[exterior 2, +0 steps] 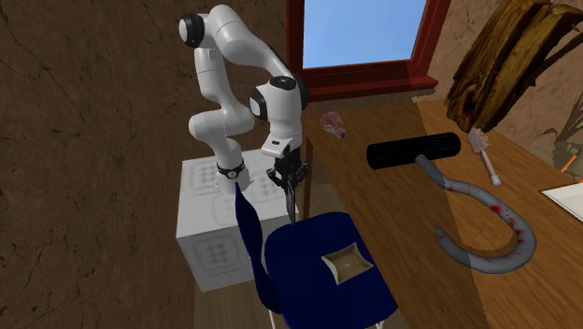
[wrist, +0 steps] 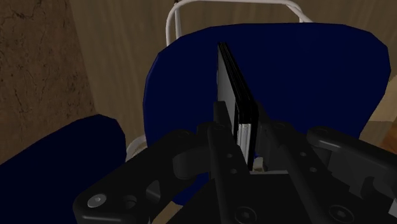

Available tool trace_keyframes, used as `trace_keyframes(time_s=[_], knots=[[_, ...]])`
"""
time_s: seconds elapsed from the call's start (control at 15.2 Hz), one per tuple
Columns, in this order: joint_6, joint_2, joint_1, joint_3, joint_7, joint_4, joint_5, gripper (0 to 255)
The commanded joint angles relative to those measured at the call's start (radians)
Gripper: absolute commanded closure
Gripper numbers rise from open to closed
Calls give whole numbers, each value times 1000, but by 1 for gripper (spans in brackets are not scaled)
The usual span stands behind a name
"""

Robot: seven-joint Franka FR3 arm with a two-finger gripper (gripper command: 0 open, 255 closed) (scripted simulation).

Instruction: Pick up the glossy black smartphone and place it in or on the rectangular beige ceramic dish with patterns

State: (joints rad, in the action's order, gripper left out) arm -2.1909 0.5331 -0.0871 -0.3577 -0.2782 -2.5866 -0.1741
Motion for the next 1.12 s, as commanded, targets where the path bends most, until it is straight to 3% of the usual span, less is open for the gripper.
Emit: trace_keyframes(time_s=[0.0,0.66,1.06], knots=[[34,14,0,6,2,20,2,255],[165,48,3,27,5,117,12,255],[165,-197,46,-40,-72,362,75,255]])
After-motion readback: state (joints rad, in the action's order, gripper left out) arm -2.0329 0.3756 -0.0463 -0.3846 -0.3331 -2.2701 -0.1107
